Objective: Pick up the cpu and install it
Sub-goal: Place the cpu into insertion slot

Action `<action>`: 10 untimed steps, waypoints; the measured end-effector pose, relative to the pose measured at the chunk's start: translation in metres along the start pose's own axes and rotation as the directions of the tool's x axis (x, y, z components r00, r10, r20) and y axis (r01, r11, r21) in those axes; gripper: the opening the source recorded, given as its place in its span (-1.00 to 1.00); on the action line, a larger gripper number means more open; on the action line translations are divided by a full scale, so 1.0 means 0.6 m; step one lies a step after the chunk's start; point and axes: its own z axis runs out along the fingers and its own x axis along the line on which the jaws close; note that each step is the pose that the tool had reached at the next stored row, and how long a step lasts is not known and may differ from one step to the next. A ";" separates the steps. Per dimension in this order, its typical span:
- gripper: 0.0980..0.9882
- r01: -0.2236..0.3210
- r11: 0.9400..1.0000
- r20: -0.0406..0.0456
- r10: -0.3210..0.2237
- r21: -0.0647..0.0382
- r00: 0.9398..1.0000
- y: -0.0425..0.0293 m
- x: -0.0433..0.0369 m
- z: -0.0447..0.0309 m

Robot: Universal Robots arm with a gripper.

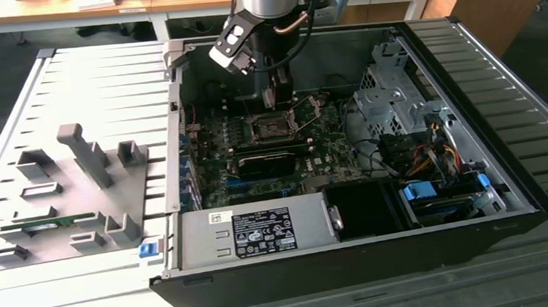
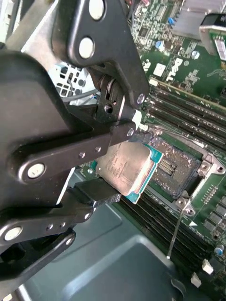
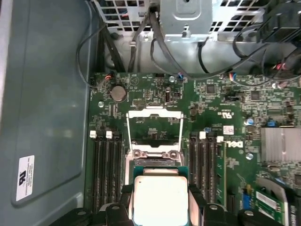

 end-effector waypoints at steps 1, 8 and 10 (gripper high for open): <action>0.00 0.000 1.000 0.000 0.000 0.000 1.000 0.000 0.000 0.003; 0.00 0.003 1.000 0.020 -0.003 0.000 1.000 -0.002 0.003 0.022; 0.00 0.014 1.000 0.019 -0.014 0.001 1.000 -0.002 0.003 0.027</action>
